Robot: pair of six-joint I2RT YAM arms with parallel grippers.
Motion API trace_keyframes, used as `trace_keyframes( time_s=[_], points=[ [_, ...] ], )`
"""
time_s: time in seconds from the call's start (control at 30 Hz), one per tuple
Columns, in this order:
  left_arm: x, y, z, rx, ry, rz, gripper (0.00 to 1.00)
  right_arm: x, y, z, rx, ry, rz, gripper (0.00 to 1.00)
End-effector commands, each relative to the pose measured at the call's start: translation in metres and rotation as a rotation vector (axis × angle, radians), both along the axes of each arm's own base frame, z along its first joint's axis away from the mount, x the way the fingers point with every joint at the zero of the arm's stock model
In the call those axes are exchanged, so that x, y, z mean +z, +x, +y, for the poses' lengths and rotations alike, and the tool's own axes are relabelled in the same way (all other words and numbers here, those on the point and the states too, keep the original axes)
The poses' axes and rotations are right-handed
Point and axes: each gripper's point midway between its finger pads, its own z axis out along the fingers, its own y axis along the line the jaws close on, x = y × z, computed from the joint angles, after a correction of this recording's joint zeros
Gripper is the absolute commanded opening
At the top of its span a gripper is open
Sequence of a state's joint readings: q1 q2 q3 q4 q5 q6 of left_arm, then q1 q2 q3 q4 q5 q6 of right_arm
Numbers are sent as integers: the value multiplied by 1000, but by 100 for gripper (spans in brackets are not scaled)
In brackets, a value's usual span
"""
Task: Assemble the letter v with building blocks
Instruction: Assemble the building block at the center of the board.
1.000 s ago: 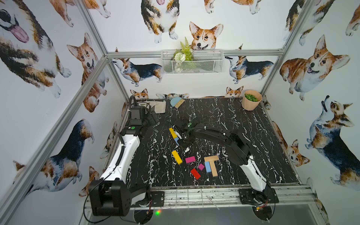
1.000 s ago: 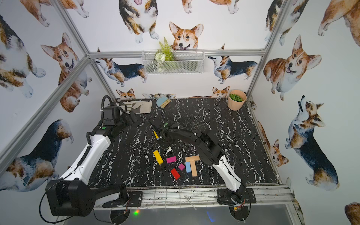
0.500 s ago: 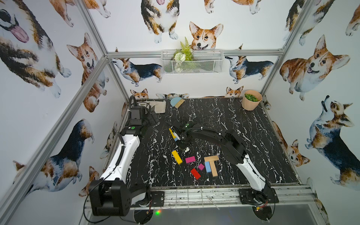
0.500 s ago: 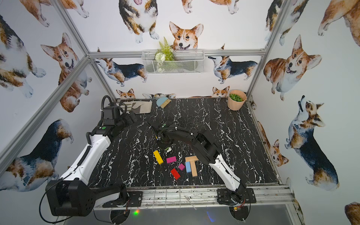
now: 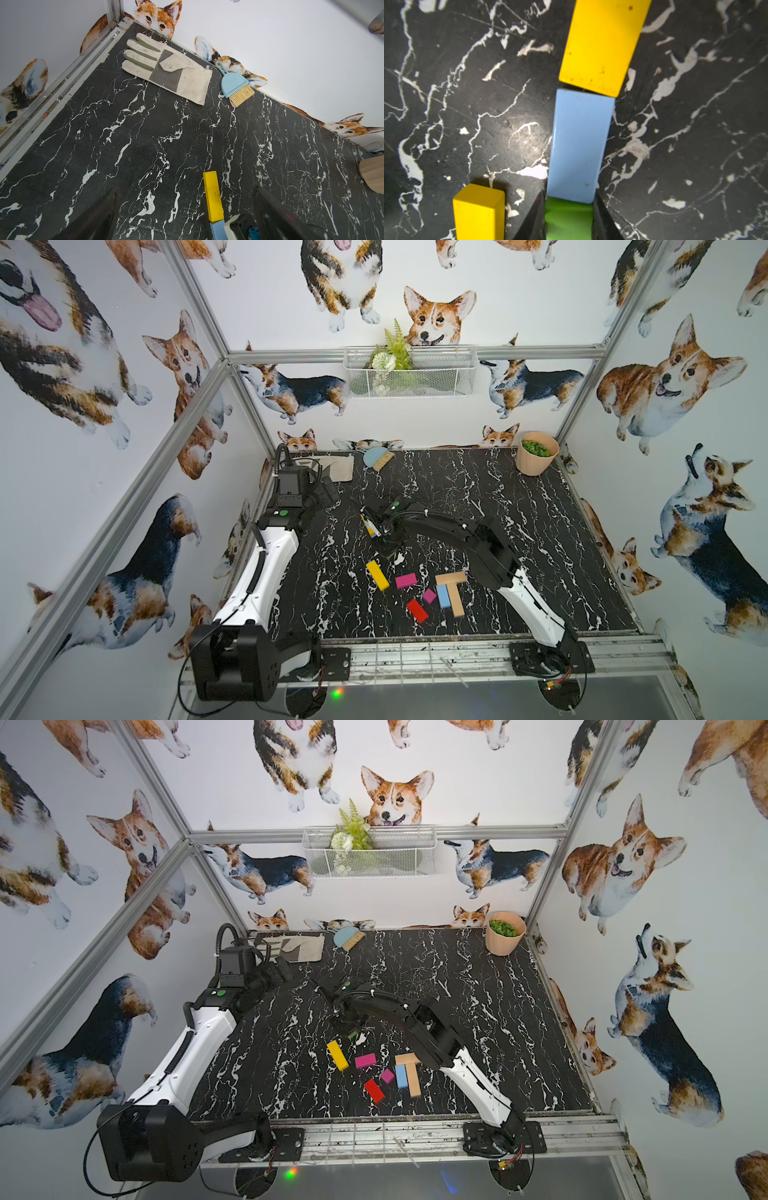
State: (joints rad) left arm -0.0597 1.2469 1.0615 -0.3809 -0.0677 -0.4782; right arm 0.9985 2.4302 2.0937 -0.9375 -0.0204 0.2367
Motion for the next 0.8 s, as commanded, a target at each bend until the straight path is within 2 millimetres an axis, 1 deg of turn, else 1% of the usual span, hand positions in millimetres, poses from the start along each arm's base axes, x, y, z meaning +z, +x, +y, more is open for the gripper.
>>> trace_keyframes(
  time_s=[0.0, 0.3, 0.77],
  points=[
    [4, 1, 3, 8, 11, -13, 100, -8, -2, -4, 0, -22, 19, 28],
    [4, 2, 2, 6, 13, -13, 100, -11, 3, -5, -16, -24, 26, 29],
    [4, 2, 3, 7, 14, -13, 100, -14, 5, -1, -14, -27, 32, 30]
  ],
)
